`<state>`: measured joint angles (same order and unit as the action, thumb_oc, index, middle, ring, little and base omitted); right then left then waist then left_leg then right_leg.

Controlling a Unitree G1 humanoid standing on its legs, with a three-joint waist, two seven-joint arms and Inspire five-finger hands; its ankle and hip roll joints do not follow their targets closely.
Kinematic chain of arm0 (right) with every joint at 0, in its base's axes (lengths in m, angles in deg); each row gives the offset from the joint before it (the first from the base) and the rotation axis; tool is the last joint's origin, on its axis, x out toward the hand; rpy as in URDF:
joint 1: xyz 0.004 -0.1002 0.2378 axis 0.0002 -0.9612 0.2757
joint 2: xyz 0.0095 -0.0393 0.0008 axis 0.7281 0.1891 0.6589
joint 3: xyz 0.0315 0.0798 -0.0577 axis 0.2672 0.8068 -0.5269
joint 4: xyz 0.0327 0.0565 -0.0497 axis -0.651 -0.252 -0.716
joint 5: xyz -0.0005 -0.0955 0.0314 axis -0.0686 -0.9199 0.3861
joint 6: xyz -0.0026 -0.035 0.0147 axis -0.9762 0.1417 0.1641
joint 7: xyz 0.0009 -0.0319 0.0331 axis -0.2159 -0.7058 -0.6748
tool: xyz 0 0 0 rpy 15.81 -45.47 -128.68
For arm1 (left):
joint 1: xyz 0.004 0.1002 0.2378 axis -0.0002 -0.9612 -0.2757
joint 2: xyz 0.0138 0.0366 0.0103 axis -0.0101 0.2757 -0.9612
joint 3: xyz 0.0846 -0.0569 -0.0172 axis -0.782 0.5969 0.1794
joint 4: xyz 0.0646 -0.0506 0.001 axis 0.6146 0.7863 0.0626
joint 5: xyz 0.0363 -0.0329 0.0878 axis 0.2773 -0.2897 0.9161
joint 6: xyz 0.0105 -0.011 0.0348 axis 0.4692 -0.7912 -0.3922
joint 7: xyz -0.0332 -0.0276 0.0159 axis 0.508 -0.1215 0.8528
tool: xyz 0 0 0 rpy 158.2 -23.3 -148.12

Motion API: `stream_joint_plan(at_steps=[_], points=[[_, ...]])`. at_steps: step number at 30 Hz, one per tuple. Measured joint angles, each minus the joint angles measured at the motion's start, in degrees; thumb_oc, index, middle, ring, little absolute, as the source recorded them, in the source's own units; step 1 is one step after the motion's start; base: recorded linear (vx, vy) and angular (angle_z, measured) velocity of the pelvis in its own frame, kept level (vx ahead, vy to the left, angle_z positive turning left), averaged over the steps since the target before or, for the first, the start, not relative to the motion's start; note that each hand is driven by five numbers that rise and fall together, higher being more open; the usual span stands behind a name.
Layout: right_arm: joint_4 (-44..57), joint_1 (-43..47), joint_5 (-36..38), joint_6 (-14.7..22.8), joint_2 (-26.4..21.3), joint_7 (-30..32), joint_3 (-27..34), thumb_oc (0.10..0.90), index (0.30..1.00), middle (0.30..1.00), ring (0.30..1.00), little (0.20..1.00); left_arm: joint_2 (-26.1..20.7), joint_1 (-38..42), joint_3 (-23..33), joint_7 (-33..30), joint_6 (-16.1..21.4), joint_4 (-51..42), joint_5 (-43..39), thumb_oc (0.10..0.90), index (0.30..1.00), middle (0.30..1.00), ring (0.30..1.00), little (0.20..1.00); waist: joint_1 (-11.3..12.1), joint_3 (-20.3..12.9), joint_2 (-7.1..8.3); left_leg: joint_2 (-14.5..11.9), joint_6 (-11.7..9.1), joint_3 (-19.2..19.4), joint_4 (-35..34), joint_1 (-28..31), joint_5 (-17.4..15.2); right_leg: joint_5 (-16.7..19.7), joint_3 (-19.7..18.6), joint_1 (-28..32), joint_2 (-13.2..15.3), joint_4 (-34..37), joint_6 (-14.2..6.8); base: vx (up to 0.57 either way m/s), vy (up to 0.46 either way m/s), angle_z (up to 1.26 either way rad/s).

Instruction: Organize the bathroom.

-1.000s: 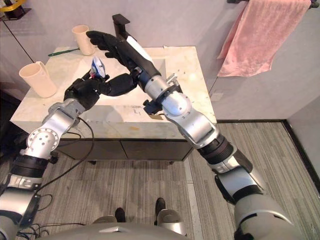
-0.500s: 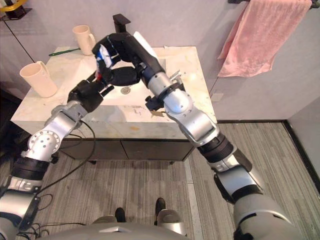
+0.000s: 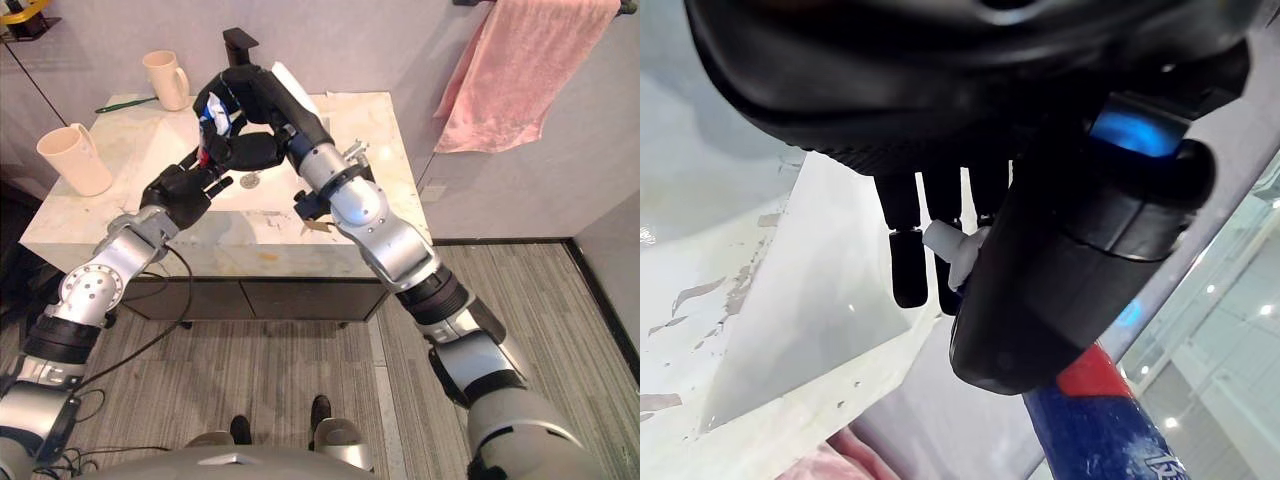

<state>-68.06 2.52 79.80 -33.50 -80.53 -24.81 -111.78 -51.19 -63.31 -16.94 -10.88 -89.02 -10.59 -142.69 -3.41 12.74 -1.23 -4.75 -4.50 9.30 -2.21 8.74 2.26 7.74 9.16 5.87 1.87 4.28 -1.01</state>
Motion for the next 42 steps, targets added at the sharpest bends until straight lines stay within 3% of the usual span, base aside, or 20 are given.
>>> stream_joint_plan(at_steps=[14, 23, 31, 37, 39, 42], points=[[-0.16, -0.77, -0.15, -0.01, -0.09, -1.23, 0.09, 0.4, 0.3, 0.3, 0.3, 0.3, -0.14, -4.54, 4.12, -1.07, -2.0, -0.04, 0.01, 0.8, 0.9, 0.9, 0.9, 0.9, 0.89, 0.08, -0.17, -0.02, -0.01, -0.33, -0.05, -0.25, 0.1, 0.0, 0.32, 0.0, 0.03, 0.03, 0.0, 0.0, -0.001, 0.0], [1.21, -2.45, -0.12, 0.07, 0.12, -1.38, 0.66, 0.4, 0.3, 0.3, 0.3, 0.3, -0.28, -10.79, 7.54, -1.78, -1.94, -6.74, 2.64, 0.8, 0.9, 0.9, 0.9, 0.9, 2.04, 0.11, -0.23, -0.01, -0.11, -0.94, -0.06, -0.54, 0.17, -0.03, 0.9, 0.02, 0.05, 0.1, 0.03, -0.01, -0.008, 0.03], [3.42, -5.52, -0.27, 0.07, 0.51, -0.67, 1.55, 0.4, 0.3, 0.3, 0.3, 0.3, 1.68, -16.93, 13.5, -1.73, 0.9, -12.21, 7.74, 0.8, 0.9, 0.9, 0.9, 0.9, 5.04, 0.14, -0.26, -0.05, -0.22, -2.38, 0.01, -1.33, 0.46, -0.14, 2.39, 0.02, 0.05, 0.12, 0.15, -0.02, -0.022, 0.09], [3.4, -8.34, -0.46, -1.43, -2.06, 0.77, 2.79, 0.4, 0.3, 0.3, 0.3, 0.3, 1.82, -18.41, 21.8, -2.0, 4.77, -12.21, 9.16, 0.8, 0.9, 0.9, 0.9, 0.9, 6.71, 0.16, -0.22, -0.03, -0.21, -3.6, -0.16, -2.12, 0.53, -0.2, 3.62, 0.0, 0.15, 0.13, 0.19, -0.01, -0.014, 0.11], [3.28, -9.28, -0.44, -2.26, -2.25, 1.68, 3.07, 0.4, 0.3, 0.3, 0.3, 0.3, 1.81, -18.53, 23.61, -1.93, 4.95, -12.21, 10.75, 0.8, 0.9, 0.9, 0.9, 0.9, 6.98, 0.16, -0.22, 0.01, -0.2, -3.71, -0.14, -2.2, 0.53, -0.2, 3.7, 0.0, 0.17, 0.13, 0.19, -0.01, -0.004, 0.02], [3.23, -9.29, -0.43, -2.29, -2.25, 2.78, 3.2, 0.4, 0.3, 0.3, 0.3, 0.3, 1.77, -19.2, 23.18, -0.27, 2.2, -12.21, 12.88, 0.8, 0.9, 0.9, 0.9, 0.9, 7.08, 0.17, -0.21, 0.03, -0.21, -3.82, -0.08, -2.25, 0.54, -0.2, 3.79, 0.0, 0.18, 0.13, 0.19, 0.0, 0.0, 0.0]])
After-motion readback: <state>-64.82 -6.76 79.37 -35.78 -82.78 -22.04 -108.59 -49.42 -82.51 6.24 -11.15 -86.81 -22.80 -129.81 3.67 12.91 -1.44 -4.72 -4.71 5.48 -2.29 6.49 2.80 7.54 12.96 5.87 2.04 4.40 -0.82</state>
